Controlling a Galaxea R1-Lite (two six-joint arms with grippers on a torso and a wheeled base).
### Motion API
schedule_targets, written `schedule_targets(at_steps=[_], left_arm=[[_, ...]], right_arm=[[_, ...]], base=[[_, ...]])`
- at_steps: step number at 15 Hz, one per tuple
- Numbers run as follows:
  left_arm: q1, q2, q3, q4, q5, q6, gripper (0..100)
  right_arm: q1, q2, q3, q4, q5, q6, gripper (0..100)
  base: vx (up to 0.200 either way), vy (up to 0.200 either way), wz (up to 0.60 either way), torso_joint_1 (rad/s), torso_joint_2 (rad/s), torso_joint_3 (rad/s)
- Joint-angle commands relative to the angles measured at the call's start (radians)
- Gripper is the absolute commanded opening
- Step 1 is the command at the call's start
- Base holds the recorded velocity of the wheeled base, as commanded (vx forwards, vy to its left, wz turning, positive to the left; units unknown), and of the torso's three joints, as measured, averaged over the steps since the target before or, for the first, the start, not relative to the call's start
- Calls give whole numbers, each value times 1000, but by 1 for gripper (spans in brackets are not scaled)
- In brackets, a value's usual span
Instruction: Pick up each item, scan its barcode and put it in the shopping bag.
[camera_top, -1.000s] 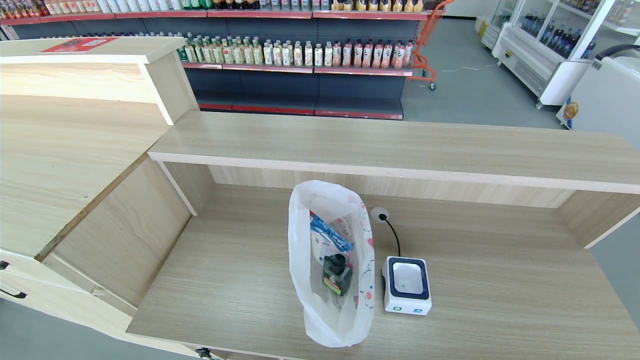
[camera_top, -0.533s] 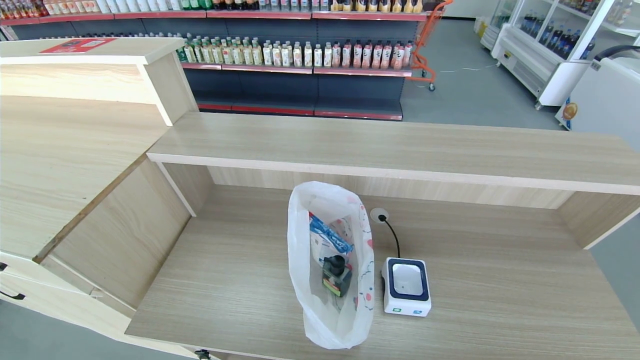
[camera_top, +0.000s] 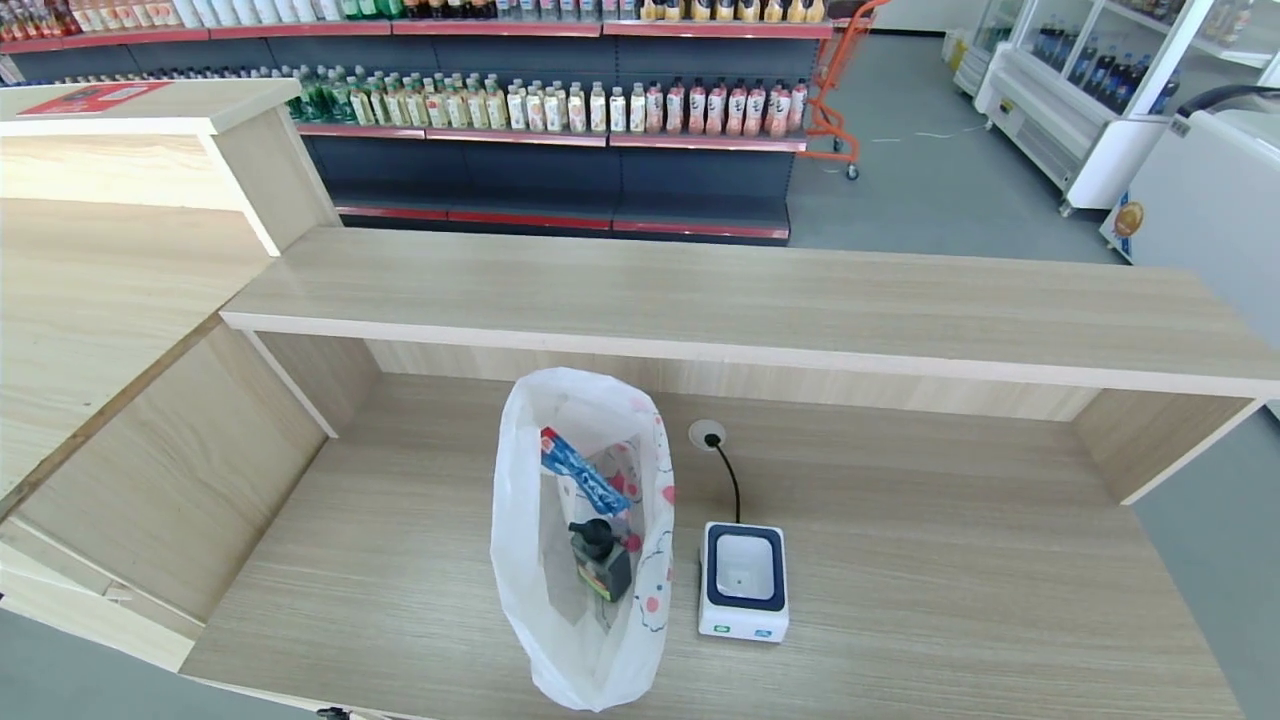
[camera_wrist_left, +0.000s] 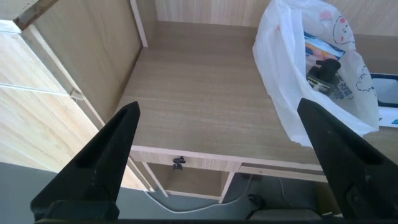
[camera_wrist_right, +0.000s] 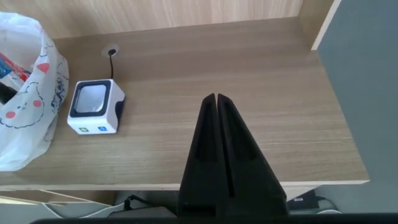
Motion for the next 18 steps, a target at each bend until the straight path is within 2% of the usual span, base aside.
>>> schedule_targets(at_steps=[1, 2, 18], left_arm=[[0, 0, 0, -1, 1, -2, 100], [0, 0, 0, -1, 1, -2, 100], [0, 0, 0, -1, 1, -2, 100]], right_arm=[[0, 3, 0, -1, 0, 0, 0], [0, 3, 0, -1, 0, 0, 0], [0, 3, 0, -1, 0, 1, 0]], base=[[200, 0, 0, 2, 2, 17], [200, 0, 0, 2, 2, 2], [0, 0, 0, 0, 0, 0]])
